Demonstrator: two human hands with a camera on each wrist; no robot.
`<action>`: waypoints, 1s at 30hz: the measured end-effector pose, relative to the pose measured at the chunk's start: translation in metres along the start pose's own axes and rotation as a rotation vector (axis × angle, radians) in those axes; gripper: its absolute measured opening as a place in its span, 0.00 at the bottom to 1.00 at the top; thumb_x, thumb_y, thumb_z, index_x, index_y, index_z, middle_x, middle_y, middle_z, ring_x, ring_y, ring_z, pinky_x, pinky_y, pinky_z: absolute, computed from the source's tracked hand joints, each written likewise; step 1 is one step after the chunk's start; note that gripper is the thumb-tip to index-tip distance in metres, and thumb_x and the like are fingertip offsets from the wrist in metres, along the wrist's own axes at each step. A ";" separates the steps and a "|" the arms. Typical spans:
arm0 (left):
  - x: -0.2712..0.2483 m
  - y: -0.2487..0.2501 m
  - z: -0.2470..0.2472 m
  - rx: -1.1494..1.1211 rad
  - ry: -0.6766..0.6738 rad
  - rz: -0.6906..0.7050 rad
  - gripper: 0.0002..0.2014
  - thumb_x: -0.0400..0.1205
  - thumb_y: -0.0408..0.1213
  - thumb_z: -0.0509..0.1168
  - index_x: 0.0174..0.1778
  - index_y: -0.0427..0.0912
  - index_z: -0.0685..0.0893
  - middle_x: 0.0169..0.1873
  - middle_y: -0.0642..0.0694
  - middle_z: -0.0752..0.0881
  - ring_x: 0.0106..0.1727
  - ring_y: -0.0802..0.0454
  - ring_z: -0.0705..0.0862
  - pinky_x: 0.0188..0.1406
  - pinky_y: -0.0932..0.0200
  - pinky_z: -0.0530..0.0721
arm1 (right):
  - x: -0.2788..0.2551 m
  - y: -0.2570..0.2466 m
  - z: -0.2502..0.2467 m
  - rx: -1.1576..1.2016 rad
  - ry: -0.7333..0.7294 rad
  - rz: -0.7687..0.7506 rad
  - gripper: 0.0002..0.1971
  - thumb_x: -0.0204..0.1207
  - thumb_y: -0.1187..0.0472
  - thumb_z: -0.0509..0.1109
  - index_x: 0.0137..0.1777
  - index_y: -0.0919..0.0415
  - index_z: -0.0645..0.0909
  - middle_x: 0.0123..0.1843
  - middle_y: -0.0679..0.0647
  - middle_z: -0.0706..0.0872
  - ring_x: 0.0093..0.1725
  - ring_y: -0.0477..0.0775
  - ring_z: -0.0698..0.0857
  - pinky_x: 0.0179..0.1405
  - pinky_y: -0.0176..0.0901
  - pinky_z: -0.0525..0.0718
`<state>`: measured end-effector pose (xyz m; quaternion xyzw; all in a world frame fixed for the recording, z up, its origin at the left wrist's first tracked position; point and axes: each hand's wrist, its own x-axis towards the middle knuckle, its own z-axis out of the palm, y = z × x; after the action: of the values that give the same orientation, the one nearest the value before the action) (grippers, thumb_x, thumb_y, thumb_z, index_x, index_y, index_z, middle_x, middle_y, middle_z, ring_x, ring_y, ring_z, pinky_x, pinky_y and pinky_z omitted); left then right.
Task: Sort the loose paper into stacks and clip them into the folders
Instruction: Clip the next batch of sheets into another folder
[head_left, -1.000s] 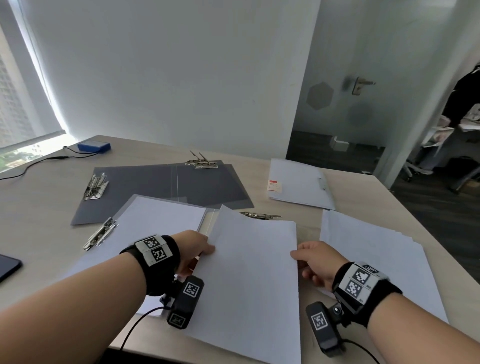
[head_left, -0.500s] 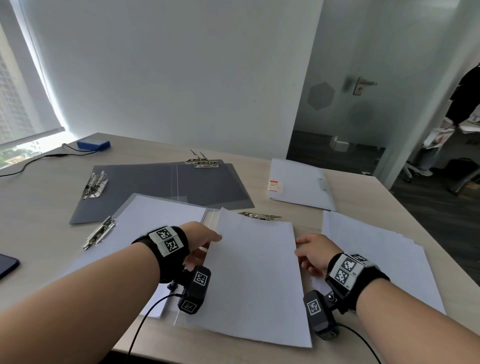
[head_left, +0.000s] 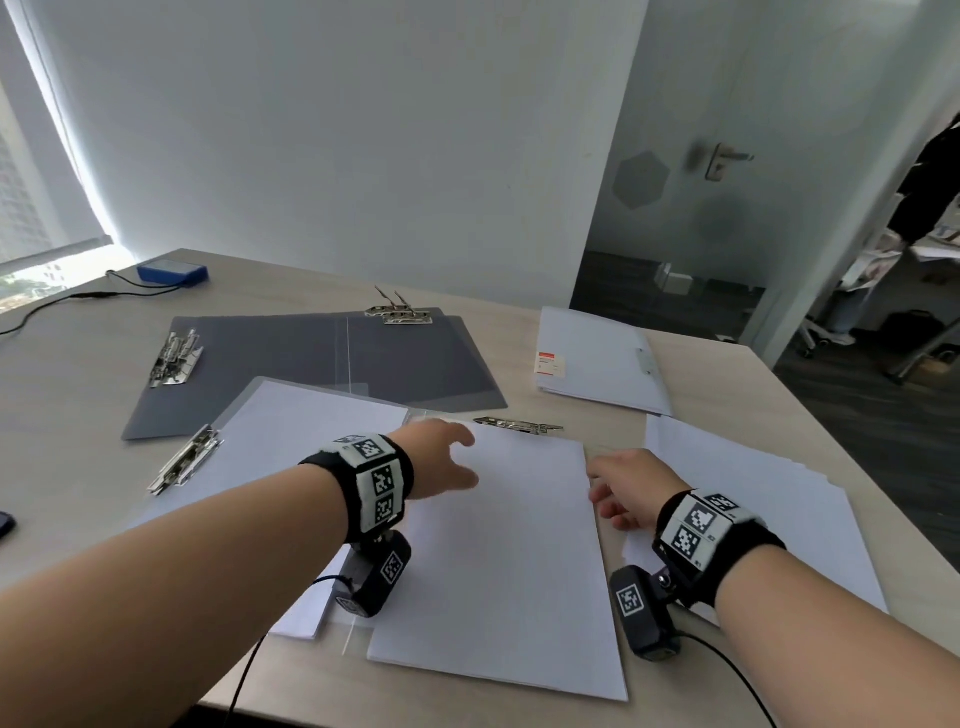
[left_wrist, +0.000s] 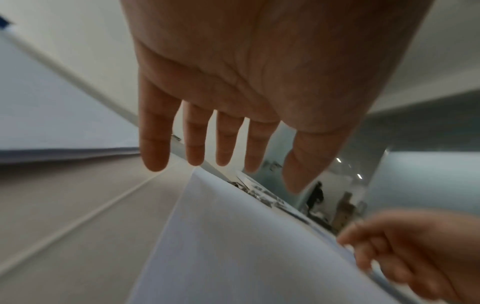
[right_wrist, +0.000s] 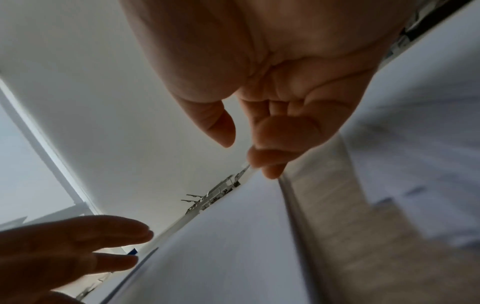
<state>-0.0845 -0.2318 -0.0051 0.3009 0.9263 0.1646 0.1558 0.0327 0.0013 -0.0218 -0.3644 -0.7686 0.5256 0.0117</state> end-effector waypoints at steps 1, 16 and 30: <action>0.002 0.004 0.003 0.074 -0.039 0.040 0.32 0.76 0.58 0.69 0.76 0.58 0.71 0.77 0.53 0.72 0.72 0.49 0.77 0.71 0.51 0.76 | 0.002 -0.002 0.003 0.064 -0.011 -0.006 0.08 0.78 0.61 0.66 0.50 0.65 0.82 0.40 0.61 0.84 0.29 0.55 0.81 0.26 0.40 0.79; 0.013 0.017 0.008 0.389 -0.207 0.089 0.40 0.69 0.66 0.69 0.78 0.63 0.66 0.80 0.55 0.67 0.74 0.44 0.75 0.68 0.46 0.78 | 0.034 -0.039 0.047 0.322 0.047 -0.123 0.21 0.78 0.58 0.67 0.71 0.48 0.73 0.62 0.52 0.82 0.60 0.54 0.84 0.56 0.56 0.87; 0.012 0.012 0.007 0.427 -0.190 0.122 0.40 0.72 0.67 0.67 0.81 0.64 0.62 0.84 0.54 0.61 0.78 0.42 0.71 0.69 0.44 0.76 | 0.046 -0.085 0.086 -1.077 -0.179 -0.510 0.36 0.77 0.67 0.57 0.86 0.49 0.58 0.85 0.49 0.61 0.82 0.57 0.65 0.79 0.53 0.70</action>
<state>-0.0850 -0.2142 -0.0089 0.3968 0.9014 -0.0549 0.1647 -0.0820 -0.0571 -0.0078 -0.0775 -0.9879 0.0718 -0.1135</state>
